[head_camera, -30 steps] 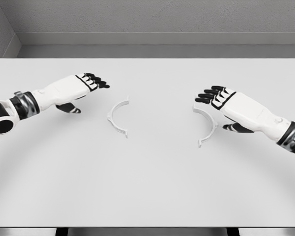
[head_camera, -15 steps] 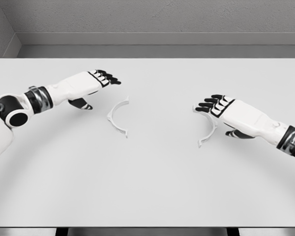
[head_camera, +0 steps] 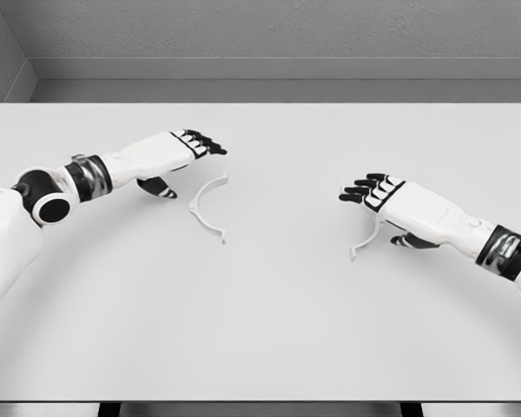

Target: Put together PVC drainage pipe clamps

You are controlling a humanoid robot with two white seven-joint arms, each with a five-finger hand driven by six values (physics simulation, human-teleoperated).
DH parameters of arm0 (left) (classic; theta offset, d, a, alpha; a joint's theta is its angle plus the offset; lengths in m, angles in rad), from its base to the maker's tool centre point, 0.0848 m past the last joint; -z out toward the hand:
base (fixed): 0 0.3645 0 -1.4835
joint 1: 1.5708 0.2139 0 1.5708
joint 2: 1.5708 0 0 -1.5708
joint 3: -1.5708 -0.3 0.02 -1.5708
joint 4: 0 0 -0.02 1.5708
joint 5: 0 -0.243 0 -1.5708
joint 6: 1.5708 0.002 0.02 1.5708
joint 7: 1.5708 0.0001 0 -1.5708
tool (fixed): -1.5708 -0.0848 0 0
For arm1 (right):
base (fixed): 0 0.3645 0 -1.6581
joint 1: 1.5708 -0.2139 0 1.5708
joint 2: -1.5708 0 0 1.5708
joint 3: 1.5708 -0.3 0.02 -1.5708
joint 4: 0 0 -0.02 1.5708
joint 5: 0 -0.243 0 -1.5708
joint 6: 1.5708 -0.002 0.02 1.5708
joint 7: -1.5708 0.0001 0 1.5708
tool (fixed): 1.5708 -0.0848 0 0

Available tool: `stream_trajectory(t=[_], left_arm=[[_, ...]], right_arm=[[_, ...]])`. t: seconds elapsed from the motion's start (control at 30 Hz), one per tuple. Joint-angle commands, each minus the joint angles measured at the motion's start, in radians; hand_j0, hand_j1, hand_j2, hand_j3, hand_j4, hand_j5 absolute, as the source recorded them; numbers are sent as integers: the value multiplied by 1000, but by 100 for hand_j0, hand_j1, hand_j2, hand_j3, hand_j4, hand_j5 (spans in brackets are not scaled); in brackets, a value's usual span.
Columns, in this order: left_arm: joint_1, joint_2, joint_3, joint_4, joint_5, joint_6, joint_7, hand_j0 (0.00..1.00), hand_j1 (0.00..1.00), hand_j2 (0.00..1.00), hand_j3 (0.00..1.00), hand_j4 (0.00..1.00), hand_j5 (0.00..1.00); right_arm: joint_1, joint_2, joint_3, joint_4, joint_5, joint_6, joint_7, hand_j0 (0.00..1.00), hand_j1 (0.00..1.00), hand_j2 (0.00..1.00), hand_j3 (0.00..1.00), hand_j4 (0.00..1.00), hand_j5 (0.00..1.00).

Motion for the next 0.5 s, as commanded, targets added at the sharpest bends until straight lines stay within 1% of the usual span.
stream_trajectory(t=[0.0,0.03,0.1,0.27,0.47], left_arm=[[0,-1,-5,-3,5,2,0,100,100,100,100,100,100],[0,-1,-7,-2,5,2,0,100,100,100,100,100,100],[0,-1,-11,-2,5,2,0,100,100,100,100,100,100],[-2,-14,-13,4,-2,2,0,100,100,100,100,100,100],[0,-30,-21,4,-2,2,0,100,100,100,100,100,100]], right_arm=[[0,3,0,15,-4,1,-1,100,100,100,100,100,100],[-11,17,2,26,-2,1,-1,100,100,100,100,100,100],[-28,19,22,36,2,1,-1,100,100,100,100,100,100],[-48,25,42,62,4,1,-1,100,100,100,100,100,100],[-60,31,43,95,5,1,-1,100,100,100,100,100,100]])
